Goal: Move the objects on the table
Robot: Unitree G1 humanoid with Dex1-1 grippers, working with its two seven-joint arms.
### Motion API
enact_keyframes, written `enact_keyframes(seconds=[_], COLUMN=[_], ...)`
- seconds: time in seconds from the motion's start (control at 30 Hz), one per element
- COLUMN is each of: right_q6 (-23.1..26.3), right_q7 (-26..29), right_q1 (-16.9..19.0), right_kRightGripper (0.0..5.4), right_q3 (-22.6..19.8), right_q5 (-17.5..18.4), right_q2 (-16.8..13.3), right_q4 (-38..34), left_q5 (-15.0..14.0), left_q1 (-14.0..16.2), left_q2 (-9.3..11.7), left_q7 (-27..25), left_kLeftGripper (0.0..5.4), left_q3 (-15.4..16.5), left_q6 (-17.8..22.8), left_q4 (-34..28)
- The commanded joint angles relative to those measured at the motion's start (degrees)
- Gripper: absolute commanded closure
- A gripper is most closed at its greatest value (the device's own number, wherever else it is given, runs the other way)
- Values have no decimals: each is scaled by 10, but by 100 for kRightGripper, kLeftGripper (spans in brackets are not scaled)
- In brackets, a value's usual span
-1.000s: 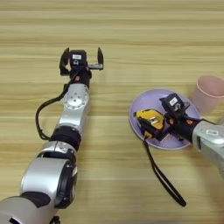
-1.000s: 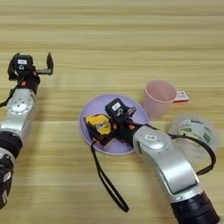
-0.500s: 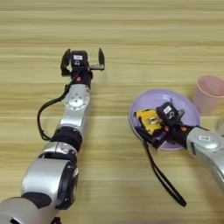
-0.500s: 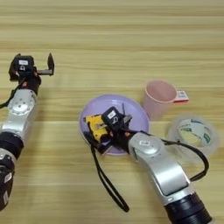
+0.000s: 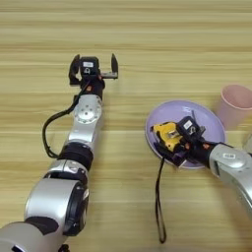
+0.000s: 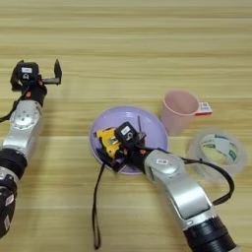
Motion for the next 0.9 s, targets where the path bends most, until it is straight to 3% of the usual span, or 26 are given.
enact_keyframes(seconds=[0.03, 0.3, 0.5, 0.73, 0.9], right_q6=[7, 21, 51, 101, 124], right_q7=[2, -2, -3, 4, 10], right_q1=[0, 4, 16, 63, 109], right_kRightGripper=[103, 103, 104, 104, 104], right_q3=[-9, -30, -59, -106, -180], right_q5=[-3, 8, 26, 69, 106], right_q2=[-1, -1, -8, -30, -58], right_q4=[-2, -42, -127, -241, -293], left_q5=[7, 7, 7, 8, 8], left_q1=[3, 3, 3, 1, -1], left_q2=[-1, -2, -2, -2, -3], left_q7=[4, 5, 5, 5, 6], left_kLeftGripper=[0, 0, 0, 0, 0], left_q3=[-3, -3, -3, -3, -3], left_q6=[9, 9, 10, 10, 10], left_q4=[-7, -7, -7, -6, -3])
